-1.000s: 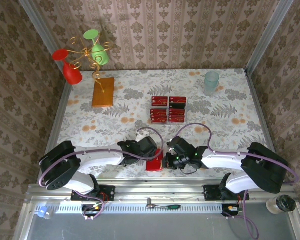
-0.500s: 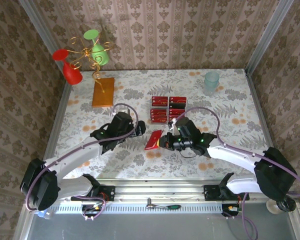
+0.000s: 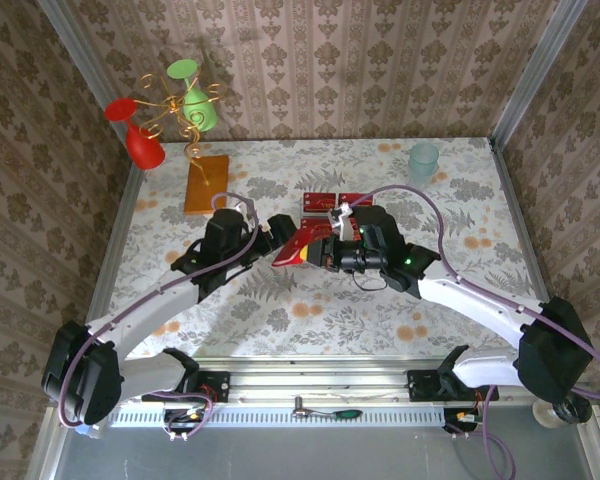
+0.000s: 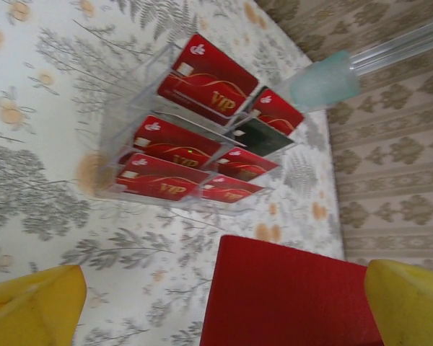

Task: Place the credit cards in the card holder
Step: Pass the card holder.

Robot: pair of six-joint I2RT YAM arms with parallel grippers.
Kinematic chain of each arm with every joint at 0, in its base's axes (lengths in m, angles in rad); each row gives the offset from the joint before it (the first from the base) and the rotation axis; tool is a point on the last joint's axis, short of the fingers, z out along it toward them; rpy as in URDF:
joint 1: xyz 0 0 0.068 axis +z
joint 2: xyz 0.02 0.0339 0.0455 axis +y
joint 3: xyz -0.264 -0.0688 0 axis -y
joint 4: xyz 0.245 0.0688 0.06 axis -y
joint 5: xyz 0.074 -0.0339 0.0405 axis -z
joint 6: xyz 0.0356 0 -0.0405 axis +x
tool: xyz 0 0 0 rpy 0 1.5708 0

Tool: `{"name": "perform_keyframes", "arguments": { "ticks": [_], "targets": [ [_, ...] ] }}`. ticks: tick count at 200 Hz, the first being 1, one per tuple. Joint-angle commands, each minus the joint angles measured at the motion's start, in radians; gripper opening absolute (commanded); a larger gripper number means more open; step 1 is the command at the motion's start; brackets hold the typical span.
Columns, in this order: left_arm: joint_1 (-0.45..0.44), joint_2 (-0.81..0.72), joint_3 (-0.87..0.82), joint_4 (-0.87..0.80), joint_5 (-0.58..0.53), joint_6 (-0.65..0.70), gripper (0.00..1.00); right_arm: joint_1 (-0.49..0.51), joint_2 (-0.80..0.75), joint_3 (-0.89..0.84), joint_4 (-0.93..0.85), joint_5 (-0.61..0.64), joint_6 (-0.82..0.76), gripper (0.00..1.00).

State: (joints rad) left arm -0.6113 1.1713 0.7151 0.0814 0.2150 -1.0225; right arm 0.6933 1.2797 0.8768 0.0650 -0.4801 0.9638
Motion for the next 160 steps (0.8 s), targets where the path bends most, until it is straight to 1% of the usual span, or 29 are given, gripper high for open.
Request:
{"name": "perform_keyframes", "arguments": {
  "ticks": [1,26,48,71,115,144,160],
  "targets": [
    [0.014,0.001,-0.030,0.131,0.076,-0.135,1.00,-0.006,0.007,0.052,0.065,-0.029,-0.015,0.00],
    [0.018,0.013,-0.058,0.244,0.105,-0.227,1.00,-0.006,0.026,0.065,0.103,-0.035,0.002,0.00],
    [0.021,0.035,-0.080,0.380,0.131,-0.308,1.00,-0.006,0.048,0.065,0.123,-0.042,0.010,0.00],
    [0.022,0.044,-0.082,0.473,0.151,-0.354,1.00,-0.008,0.064,0.046,0.138,-0.042,0.007,0.00],
    [0.043,0.013,-0.083,0.468,0.162,-0.341,1.00,-0.045,0.058,-0.027,0.163,-0.042,0.015,0.00],
    [0.054,0.009,-0.096,0.486,0.170,-0.337,1.00,-0.057,0.064,-0.032,0.161,-0.052,0.011,0.00],
    [0.057,0.005,-0.107,0.496,0.168,-0.337,0.97,-0.061,0.069,-0.030,0.159,-0.054,0.011,0.00]
  ]
}}
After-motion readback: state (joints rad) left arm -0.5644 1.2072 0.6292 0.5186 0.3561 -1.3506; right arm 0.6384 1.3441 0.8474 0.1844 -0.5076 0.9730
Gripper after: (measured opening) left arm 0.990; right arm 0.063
